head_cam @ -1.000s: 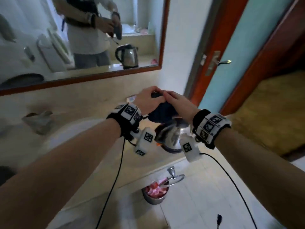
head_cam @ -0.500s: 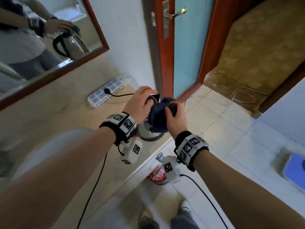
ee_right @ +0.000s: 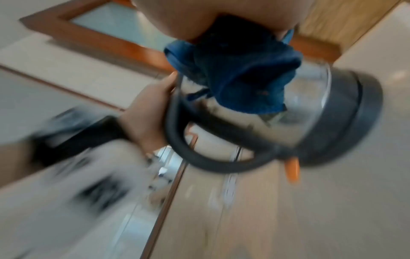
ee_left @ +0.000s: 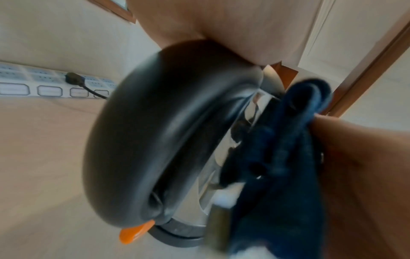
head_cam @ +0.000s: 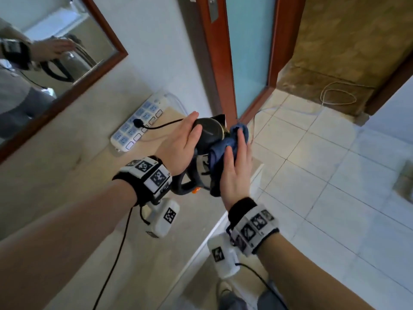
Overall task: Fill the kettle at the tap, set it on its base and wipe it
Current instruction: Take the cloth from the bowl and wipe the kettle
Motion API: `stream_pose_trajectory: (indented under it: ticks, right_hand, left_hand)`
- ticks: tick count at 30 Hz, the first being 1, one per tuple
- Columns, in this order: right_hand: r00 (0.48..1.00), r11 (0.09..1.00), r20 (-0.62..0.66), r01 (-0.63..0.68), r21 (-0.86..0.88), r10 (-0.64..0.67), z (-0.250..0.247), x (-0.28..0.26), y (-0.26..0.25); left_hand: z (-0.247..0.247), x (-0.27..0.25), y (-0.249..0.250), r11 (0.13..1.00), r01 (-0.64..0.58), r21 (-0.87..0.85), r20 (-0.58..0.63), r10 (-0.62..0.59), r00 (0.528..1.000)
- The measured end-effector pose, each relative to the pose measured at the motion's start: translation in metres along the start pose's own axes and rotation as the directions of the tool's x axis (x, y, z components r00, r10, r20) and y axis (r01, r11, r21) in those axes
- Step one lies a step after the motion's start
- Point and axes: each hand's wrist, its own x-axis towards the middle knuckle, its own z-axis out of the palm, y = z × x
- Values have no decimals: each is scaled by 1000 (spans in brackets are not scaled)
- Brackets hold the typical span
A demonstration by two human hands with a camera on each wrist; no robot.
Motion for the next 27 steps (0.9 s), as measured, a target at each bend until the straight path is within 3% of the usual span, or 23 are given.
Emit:
stream_pose_trajectory:
  ticks: [3,6,11,14,18,23,27]
  right_hand:
    - [991,994,119,75,-78,-66,11,-52,-6]
    - [995,989,79,79,-128,-69,6,-16,-1]
    - [998,1000,58,-20,-23,21,1,29,-5]
    - [999,997,31,30,-72,-28,11,-8,-10]
    - [990,983,110,100,-154,-84,16,-48,-1]
    - [972,961,-39,-220,167,230,15,6,25]
    - [923,894,4,-373,248,384,5,14,54]
  left_hand:
    - [-2,-1,4,998,-12,54,-25,13,1000]
    - [-1,2,8,998,7,57,-16,-6,1000]
    - [7,4,14,996,81,23,-28,-80,996]
    - [6,6,15,991,132,-5,-24,-132,991]
    - [8,11,23,967,243,-76,-62,-248,967]
    - [15,6,26,971,217,-101,-133,-229,964]
    - [14,5,26,972,215,-99,-112,-226,968]
